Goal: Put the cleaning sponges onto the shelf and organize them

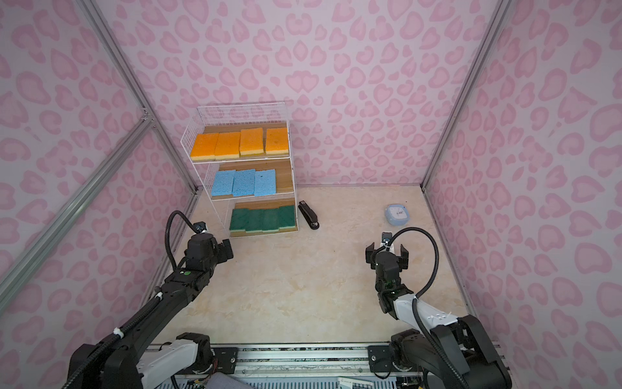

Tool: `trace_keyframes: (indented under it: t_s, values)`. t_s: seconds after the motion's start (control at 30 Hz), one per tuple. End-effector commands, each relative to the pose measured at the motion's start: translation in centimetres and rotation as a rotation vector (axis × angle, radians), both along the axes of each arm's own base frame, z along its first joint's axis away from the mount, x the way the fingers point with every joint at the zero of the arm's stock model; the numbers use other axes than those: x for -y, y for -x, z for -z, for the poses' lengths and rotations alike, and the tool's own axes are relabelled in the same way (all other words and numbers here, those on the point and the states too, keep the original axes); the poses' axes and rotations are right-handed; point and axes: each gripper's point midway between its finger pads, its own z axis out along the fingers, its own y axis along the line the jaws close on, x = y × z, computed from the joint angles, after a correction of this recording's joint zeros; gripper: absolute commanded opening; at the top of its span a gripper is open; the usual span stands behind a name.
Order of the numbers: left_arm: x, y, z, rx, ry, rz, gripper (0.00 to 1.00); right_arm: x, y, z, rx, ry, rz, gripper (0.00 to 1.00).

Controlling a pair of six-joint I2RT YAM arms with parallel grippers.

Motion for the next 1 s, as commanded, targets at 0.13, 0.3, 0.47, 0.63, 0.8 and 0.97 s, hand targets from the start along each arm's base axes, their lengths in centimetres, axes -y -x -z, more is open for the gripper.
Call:
trace_keyframes:
  t_s: [0.13, 0.3, 0.47, 0.63, 0.8, 0.97]
  values:
    - [-0.6, -4.1, 1.0, 0.063, -0.024, 0.047, 0.97, 2.8, -2.0, -1.5, 0.093, 0.044, 0.154, 0.98]
    - [-0.9, -5.4, 0.8, 0.134, -0.033, 0.057, 0.97, 3.5, -1.8, -1.8, 0.128, 0.033, 0.165, 0.98]
    - [-1.0, -6.8, 1.0, 0.168, -0.070, 0.075, 0.97, 4.6, -2.2, -0.6, 0.144, -0.002, 0.192, 0.98]
    - [-1.7, -6.6, 1.8, 0.215, -0.073, 0.047, 0.98, 4.0, -1.7, -0.4, 0.167, -0.005, 0.138, 0.98]
    - [-1.8, -4.5, 1.2, 0.325, -0.072, 0.042, 0.98, 2.6, -0.5, -0.2, 0.249, -0.001, 0.027, 0.98]
    - [0.0, -3.4, 1.4, 0.387, -0.077, 0.149, 0.97, 2.0, -0.1, -0.3, 0.246, 0.005, -0.007, 0.98]
